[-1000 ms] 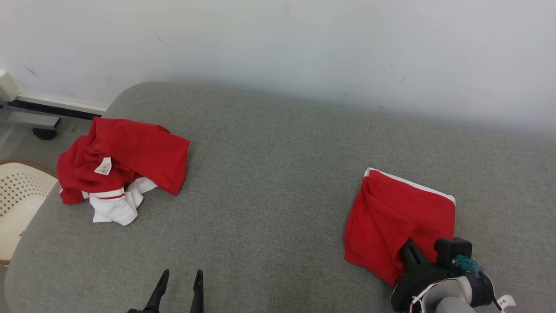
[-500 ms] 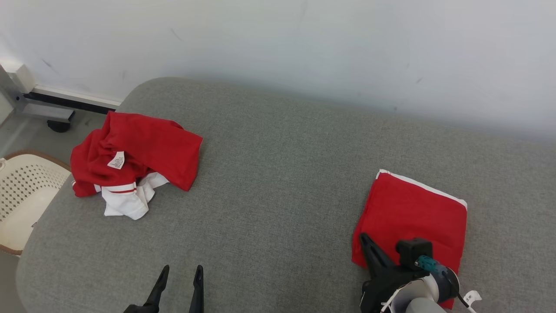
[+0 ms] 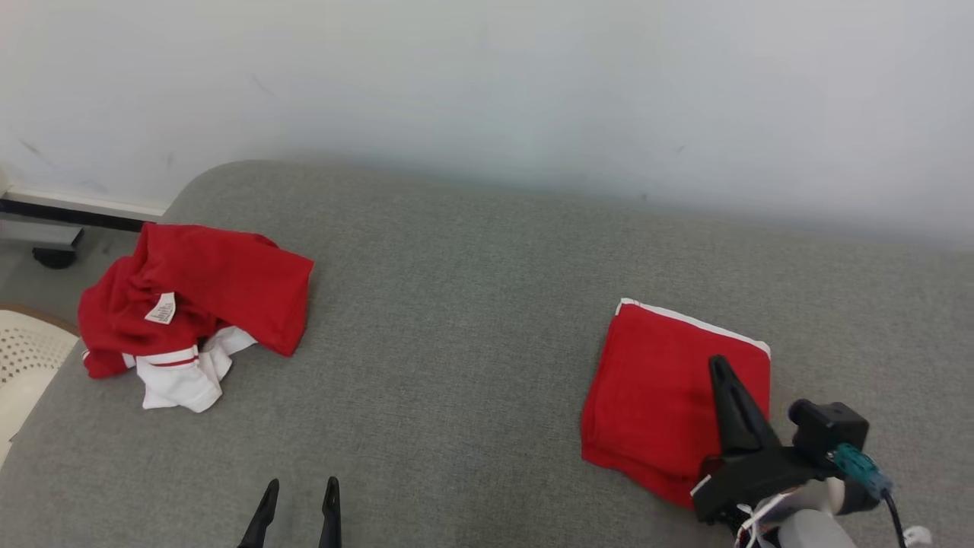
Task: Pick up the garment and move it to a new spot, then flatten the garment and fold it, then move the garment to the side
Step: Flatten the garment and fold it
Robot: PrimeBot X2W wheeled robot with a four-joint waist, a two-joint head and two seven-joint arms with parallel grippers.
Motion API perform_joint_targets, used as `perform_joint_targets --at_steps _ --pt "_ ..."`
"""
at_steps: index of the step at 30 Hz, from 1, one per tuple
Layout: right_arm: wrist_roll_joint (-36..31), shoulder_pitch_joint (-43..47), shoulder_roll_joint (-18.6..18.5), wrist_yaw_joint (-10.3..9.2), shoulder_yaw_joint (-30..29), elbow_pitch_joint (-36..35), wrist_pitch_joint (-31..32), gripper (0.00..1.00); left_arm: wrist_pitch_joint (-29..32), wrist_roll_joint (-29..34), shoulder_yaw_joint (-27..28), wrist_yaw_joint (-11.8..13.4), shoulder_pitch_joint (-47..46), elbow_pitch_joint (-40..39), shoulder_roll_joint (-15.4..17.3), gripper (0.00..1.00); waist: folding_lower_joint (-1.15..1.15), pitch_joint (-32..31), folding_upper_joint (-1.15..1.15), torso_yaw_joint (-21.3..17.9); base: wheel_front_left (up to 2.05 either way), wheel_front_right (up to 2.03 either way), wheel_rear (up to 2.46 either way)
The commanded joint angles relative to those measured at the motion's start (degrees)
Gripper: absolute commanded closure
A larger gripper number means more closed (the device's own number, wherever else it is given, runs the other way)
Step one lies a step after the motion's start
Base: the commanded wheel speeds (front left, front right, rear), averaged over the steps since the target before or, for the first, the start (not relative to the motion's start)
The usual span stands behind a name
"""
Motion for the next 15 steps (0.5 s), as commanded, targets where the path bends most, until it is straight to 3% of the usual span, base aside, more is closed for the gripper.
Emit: perform_joint_targets --at_steps 1,4,5,6,7,15 --pt "-0.85 1.52 -0.59 -0.12 -0.9 -1.3 -0.01 1.0 -0.18 -0.17 0.26 0.29 0.93 -0.32 0.05 0.0 0.0 -0.48 0.0 -1.9 0.0 0.0 0.0" --pt "-1.73 4.13 -1.49 -0.12 -3.79 -4.26 -0.01 1.0 -0.18 -0.12 0.58 0.24 1.15 -0.58 0.04 0.0 0.0 -0.55 0.0 -3.36 0.0 0.0 0.0" --pt "-2.09 5.0 -1.59 -0.13 -4.67 -5.33 -0.01 0.7 -0.18 -0.13 0.68 0.26 1.2 -0.67 0.06 0.0 0.0 -0.55 0.0 -3.85 0.0 0.0 0.0" --pt "-2.66 5.89 -1.5 -0.12 -5.1 -6.58 -0.01 0.5 -0.18 -0.11 0.84 0.32 1.23 -0.84 0.04 0.0 0.0 -0.55 0.0 -4.35 0.0 0.0 0.0" --pt "-3.06 6.82 -1.47 -0.13 -5.71 -7.66 -0.01 0.0 -0.18 -0.13 0.97 0.3 1.25 -0.93 0.05 0.0 0.0 -0.54 0.0 -4.83 0.0 0.0 0.0" --pt "-3.73 13.55 0.02 -0.12 -10.34 -14.59 -0.01 0.0 -0.18 0.67 1.76 0.49 1.91 -2.17 0.06 0.0 0.0 -0.93 0.0 -7.93 0.0 0.0 0.0"
